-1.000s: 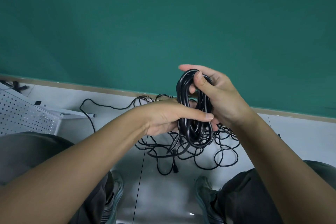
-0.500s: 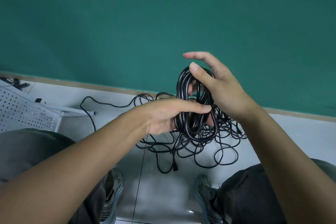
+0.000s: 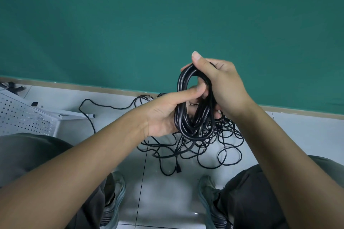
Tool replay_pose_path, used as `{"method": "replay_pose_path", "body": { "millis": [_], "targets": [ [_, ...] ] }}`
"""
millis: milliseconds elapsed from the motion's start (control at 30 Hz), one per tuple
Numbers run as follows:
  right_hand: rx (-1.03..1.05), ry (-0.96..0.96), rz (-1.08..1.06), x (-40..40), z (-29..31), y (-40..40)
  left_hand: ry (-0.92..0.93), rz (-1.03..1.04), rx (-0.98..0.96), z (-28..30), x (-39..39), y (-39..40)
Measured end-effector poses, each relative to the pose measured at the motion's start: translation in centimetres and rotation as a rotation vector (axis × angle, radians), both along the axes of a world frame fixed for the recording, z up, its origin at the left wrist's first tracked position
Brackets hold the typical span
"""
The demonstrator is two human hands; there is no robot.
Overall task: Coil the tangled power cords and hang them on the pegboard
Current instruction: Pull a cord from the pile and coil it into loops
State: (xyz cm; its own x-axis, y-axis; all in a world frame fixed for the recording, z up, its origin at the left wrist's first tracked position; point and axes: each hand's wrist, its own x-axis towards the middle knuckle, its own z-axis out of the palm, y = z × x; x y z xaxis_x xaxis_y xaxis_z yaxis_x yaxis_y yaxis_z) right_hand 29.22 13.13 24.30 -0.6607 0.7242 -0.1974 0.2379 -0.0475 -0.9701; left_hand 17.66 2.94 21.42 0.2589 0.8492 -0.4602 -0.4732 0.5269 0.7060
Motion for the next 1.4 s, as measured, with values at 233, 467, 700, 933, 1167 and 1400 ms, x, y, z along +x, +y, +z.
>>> {"method": "replay_pose_path", "body": {
  "millis": [233, 467, 700, 933, 1167, 1400],
  "targets": [
    [-0.089, -0.11, 0.079, 0.4, 0.5, 0.2, 0.049, -0.066, -0.011, -0.5, 0.0, 0.1],
    [-0.194, -0.103, 0.087, 0.3, -0.2, 0.5, -0.029, -0.025, -0.03, -0.8, 0.0, 0.2],
    [-0.374, -0.01, 0.088, 0.5, -0.9, 1.0, 0.054, -0.092, -0.04, -1.1, 0.0, 0.3],
    [-0.314, 0.039, 0.063, 0.3, -1.3, 1.0, 0.116, -0.068, -0.067, -0.8, 0.0, 0.3],
    [0.016, -0.02, 0.028, -0.3, -1.4, 0.5, 0.243, -0.04, -0.044, -0.5, 0.6, 0.4],
    [-0.014, -0.003, 0.047, -0.4, -1.3, 0.4, 0.348, 0.026, -0.003, -0.3, 1.0, 0.3]
  ]
}}
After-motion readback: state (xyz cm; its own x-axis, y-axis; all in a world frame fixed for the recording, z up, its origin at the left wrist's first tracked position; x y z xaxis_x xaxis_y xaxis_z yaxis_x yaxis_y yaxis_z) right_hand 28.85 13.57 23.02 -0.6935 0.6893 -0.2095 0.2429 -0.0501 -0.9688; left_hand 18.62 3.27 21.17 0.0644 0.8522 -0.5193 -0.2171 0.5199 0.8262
